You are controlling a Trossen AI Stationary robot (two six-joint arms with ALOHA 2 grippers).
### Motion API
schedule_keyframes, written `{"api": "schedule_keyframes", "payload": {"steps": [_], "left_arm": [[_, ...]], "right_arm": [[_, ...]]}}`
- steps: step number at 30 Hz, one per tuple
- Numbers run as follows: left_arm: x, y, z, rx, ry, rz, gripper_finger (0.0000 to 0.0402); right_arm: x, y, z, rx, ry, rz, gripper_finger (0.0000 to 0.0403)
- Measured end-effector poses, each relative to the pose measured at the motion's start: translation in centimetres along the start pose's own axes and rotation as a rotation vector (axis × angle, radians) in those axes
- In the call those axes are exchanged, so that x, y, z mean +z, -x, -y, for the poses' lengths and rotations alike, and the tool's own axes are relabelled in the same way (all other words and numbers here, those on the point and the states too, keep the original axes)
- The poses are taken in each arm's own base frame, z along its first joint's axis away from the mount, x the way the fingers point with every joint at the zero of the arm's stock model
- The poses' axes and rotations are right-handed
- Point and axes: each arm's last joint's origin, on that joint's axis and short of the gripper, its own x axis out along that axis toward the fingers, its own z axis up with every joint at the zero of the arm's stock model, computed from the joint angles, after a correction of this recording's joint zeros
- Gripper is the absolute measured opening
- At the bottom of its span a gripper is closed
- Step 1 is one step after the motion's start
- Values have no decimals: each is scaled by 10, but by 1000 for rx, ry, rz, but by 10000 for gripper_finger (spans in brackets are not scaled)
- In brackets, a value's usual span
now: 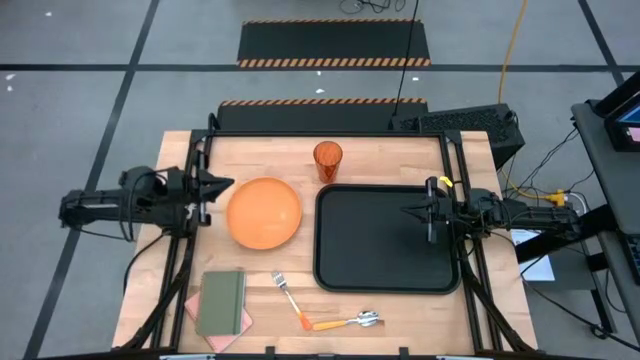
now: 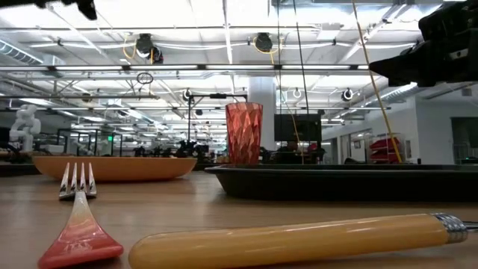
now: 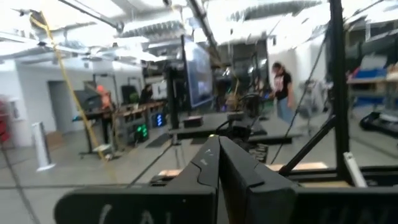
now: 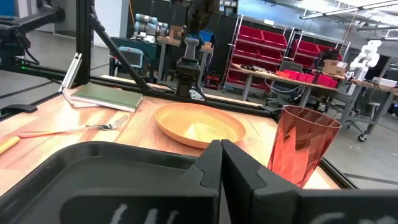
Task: Pick and place plate/cup/fork/spoon on tray
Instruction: Put the brown glass on the top left of the black serving tray
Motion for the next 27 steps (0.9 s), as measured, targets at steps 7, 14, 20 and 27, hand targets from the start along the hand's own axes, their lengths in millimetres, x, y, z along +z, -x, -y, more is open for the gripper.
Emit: {"api": "schedule_keyframes", "payload": {"steps": [7, 14, 20, 27], "left_arm": [[49, -41, -5, -6, -75, -113, 5], [74, -97, -11, 101, -149, -206, 5], [67, -151, -23, 112, -215, -469, 5], [27, -204, -48, 166, -247, -660, 19]], "right_arm": [[0, 0, 0, -1, 0, 3, 0], [10, 1, 2, -16, -96, 107, 0], [17, 2, 4, -19, -243, 172, 0], [17, 1, 4, -35, -356, 154, 0]]}}
